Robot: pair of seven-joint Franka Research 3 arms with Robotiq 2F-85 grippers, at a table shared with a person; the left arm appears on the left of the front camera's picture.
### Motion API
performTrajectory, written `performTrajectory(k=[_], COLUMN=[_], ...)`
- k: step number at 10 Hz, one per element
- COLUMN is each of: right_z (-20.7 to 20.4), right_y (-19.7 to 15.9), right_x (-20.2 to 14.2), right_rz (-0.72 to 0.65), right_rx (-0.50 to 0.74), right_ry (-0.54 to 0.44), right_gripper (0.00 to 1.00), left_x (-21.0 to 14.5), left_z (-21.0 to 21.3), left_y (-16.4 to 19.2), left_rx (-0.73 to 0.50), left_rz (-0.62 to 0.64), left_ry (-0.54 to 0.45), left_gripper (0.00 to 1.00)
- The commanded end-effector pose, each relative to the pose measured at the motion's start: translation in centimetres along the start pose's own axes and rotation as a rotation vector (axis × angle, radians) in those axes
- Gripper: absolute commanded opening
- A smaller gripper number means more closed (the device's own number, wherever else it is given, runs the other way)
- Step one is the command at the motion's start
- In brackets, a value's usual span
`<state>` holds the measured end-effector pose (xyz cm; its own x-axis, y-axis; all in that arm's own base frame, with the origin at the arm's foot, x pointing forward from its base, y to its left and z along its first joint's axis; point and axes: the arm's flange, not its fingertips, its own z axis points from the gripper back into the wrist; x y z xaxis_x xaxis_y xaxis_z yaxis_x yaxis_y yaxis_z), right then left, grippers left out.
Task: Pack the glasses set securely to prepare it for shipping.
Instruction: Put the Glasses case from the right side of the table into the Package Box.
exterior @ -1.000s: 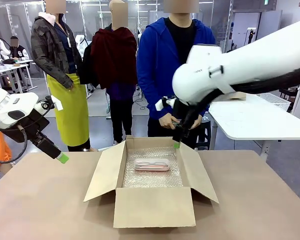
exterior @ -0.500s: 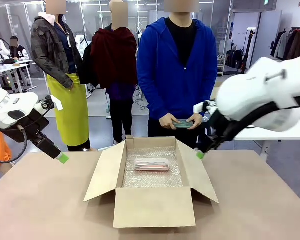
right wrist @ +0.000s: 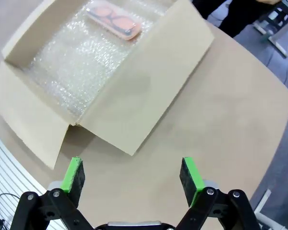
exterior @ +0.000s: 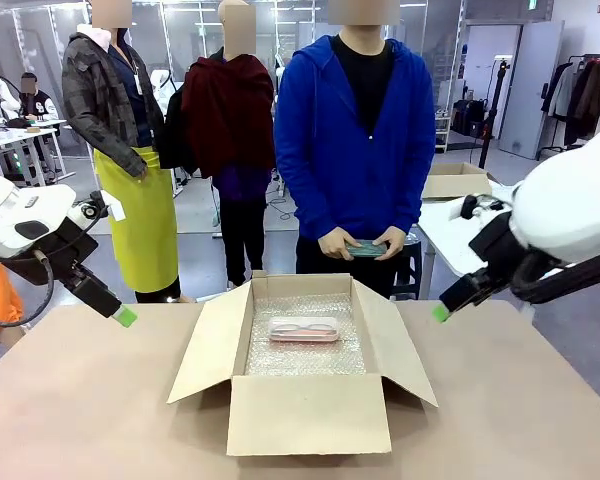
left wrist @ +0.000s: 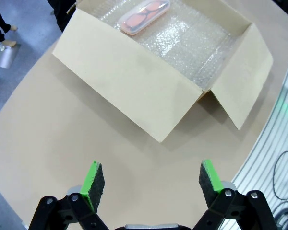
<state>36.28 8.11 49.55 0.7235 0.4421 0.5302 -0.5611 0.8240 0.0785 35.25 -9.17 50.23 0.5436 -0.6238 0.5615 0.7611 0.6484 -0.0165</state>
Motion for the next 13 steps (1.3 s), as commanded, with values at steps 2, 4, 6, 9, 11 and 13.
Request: performTrajectory(k=[2, 4, 6, 9, 11, 13], right_z=[2.2, 1.4, 1.4, 1.4, 1.4, 1.4], right_y=[1.7, -0.3, -0.3, -0.3, -0.3, -0.3], right_x=[-5.5, -0.3, -0.3, -0.3, -0.3, -0.3], right_rz=[-0.104, -0.034, -0.034, -0.034, -0.034, -0.034], right_rx=[-0.06, -0.011, -0.011, -0.011, -0.011, -0.011], right_ry=[0.02, -0.008, -0.008, -0.008, -0.008, -0.008], right_gripper=[1.0, 1.0, 1.0, 1.0, 1.0, 1.0], left_x=[-0.1, -0.1, -0.1, -0.1, -0.1, -0.1], left_z=[0.1, 0.1, 0.1, 0.1, 0.1, 0.1], left_y=[0.1, 0.1, 0.1, 0.1, 0.1, 0.1], left_rx=[-0.012, -0.012, -0.012, -0.012, -0.012, -0.012], left_rz=[-0.003, -0.003, -0.003, -0.003, -0.003, -0.003], left_ry=[-0.008, -0.008, -0.008, -0.008, -0.008, -0.008], left_gripper=[1.0, 1.0, 1.0, 1.0, 1.0, 1.0])
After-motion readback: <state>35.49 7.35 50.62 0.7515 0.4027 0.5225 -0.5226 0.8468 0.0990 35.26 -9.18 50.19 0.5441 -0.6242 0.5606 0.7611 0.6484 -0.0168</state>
